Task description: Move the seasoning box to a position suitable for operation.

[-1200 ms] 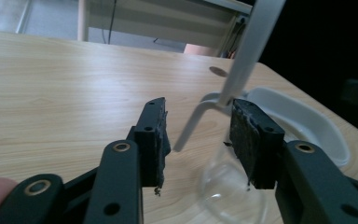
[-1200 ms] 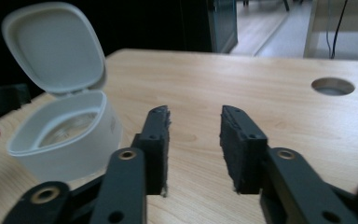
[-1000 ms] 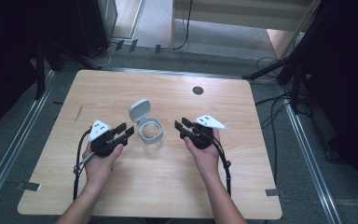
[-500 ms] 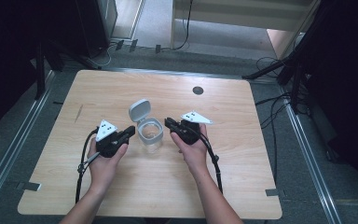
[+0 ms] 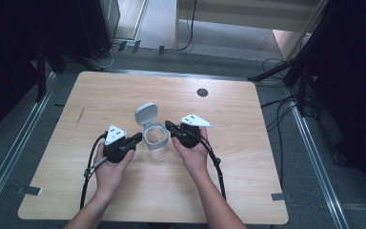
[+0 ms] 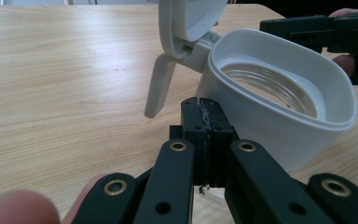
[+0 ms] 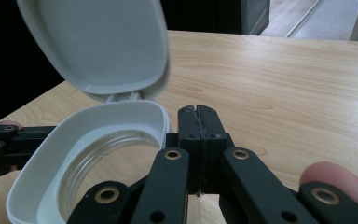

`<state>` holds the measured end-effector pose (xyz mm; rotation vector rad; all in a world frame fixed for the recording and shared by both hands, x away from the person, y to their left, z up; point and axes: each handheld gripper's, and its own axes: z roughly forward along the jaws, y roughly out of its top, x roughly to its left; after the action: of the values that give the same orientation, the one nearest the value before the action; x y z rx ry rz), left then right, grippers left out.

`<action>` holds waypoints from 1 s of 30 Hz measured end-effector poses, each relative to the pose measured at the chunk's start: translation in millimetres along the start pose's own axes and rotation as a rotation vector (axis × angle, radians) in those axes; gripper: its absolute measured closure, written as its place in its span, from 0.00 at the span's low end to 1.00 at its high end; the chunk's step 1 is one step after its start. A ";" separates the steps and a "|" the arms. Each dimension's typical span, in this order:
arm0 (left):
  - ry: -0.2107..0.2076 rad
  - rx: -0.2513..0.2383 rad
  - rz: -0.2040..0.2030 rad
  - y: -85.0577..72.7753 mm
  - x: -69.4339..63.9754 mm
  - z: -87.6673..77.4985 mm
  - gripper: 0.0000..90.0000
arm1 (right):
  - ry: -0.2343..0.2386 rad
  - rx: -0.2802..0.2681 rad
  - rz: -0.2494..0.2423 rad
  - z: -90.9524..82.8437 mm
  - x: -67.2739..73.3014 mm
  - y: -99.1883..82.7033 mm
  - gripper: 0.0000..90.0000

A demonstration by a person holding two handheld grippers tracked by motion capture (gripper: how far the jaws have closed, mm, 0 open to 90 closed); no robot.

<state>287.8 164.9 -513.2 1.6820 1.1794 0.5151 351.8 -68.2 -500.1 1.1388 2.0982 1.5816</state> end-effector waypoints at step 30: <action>-0.061 -0.054 -0.008 -12.1 6.2 -22.0 0.72 | -0.143 -0.053 0.044 -43.1 22.6 -16.7 0.98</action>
<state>268.0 181.3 -515.6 1.6348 1.1185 0.4829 302.9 -82.9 -494.2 1.2486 1.9417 1.5173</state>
